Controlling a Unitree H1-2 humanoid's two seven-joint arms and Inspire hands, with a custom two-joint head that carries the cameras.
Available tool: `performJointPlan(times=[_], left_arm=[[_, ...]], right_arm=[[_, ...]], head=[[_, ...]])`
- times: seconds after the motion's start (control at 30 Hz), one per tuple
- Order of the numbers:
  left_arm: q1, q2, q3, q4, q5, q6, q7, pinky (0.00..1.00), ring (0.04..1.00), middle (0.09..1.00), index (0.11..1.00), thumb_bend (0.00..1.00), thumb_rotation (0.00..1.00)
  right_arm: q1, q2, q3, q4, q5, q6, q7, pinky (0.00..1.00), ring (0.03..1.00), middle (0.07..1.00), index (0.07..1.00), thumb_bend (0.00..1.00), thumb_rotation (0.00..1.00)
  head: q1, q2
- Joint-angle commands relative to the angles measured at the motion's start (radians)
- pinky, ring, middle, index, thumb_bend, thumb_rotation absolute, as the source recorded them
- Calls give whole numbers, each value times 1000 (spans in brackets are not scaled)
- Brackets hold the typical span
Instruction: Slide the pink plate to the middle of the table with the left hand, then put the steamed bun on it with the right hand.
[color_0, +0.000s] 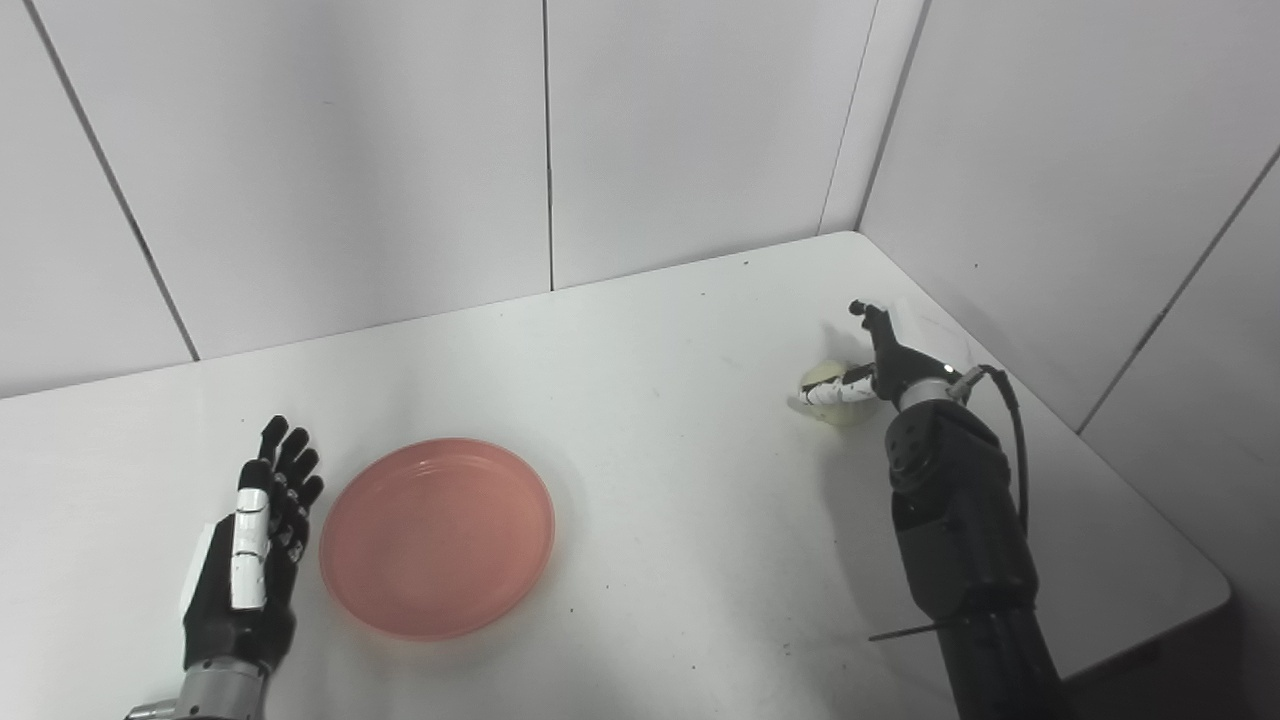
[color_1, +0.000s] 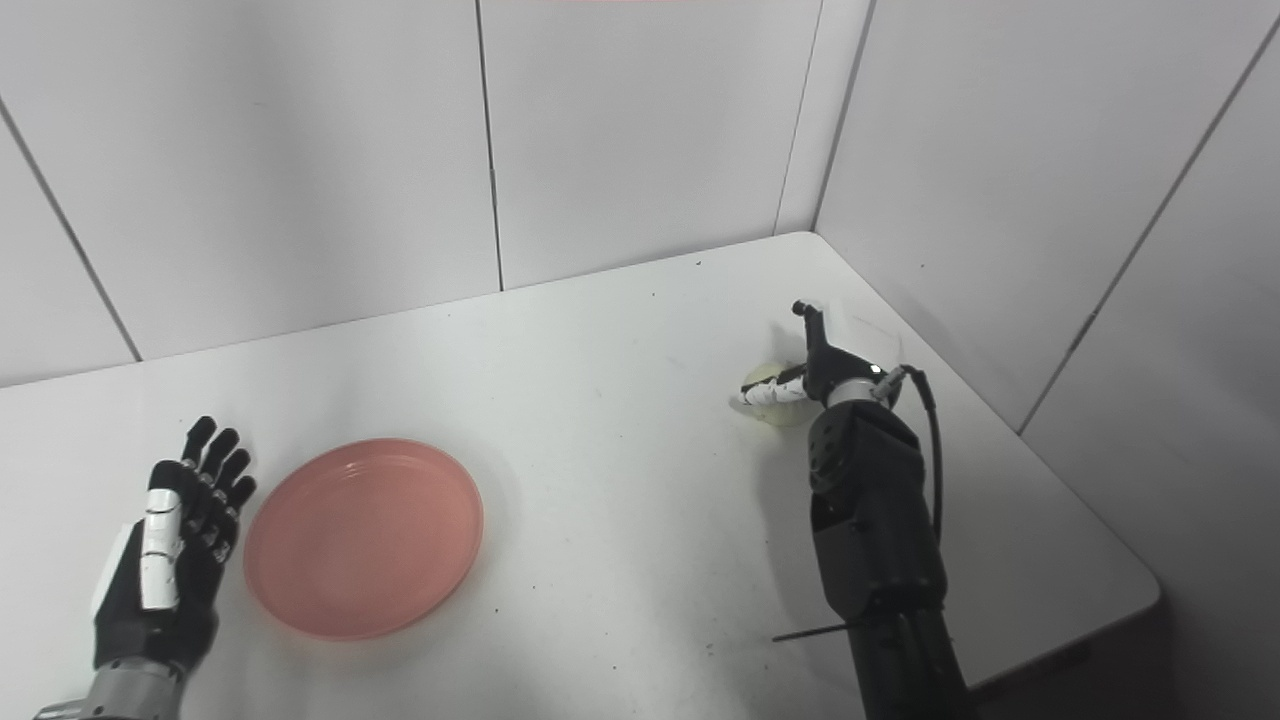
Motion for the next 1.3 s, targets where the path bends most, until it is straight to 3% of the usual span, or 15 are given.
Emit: performJointPlan(times=[0.0,0.1,0.17,0.23,0.37,0.43,0.47,0.5,0.7,0.77,1.0,1.1,1.27], left_arm=[[33,6,4,17,-12,-5,-11,1000,1000,1000,998,624,1000],[33,10,4,19,-16,-1,-17,1000,1000,1000,1000,631,1000],[34,7,6,14,-21,11,-16,1000,1000,1000,1000,646,1000],[35,4,8,11,-24,14,-13,1000,1000,1000,997,660,1000],[41,1,9,-1,-43,21,-19,1000,1000,1000,997,649,1000],[45,1,5,-13,-44,24,-21,1000,1000,1000,995,648,1000],[47,3,2,-19,-44,25,-23,1000,1000,1000,997,638,1000],[49,4,0,-23,-45,29,-23,1000,1000,1000,999,639,1000],[54,6,-8,-36,-42,45,-30,1000,1000,1000,1000,653,1000],[59,6,-13,-45,-40,48,-33,1000,1000,1000,1000,661,1000],[73,-17,-40,-95,-30,86,-15,1000,1000,1000,998,651,1000],[73,-42,-44,-83,-28,58,-3,1000,1000,1000,1000,620,1000],[65,-61,-50,-51,-9,8,5,1000,1000,1000,1000,589,1000]], right_arm=[[-40,-29,1,1,6,-6,-17,499,651,723,841,798,260],[-43,-20,-13,19,30,-6,-32,232,312,428,835,792,171],[-40,-21,-12,23,44,-6,-45,151,217,337,815,799,120],[-27,-36,3,24,68,-6,-63,154,228,349,750,802,39],[-13,-40,5,-1,83,-6,-86,135,213,326,667,788,3],[-9,-47,9,3,104,-6,-114,171,253,433,636,625,0],[-8,-51,9,9,117,-6,-127,291,372,453,561,556,0],[-8,-52,7,9,129,-6,-143,318,403,457,538,533,0],[-12,-27,-8,-39,175,-6,-206,336,434,478,500,526,0],[-9,-20,0,-70,216,-9,-255,306,396,450,518,524,0],[1,2,18,-141,399,-100,-400,333,415,468,505,526,0],[3,11,29,-161,503,-166,-423,342,406,474,502,524,0],[10,28,82,-165,568,-264,-486,334,396,477,498,525,0]], head=[[2,0],[6,1],[9,1],[17,2],[34,2],[43,2],[43,2],[53,3],[93,9],[117,14],[260,54],[297,63],[351,80]])
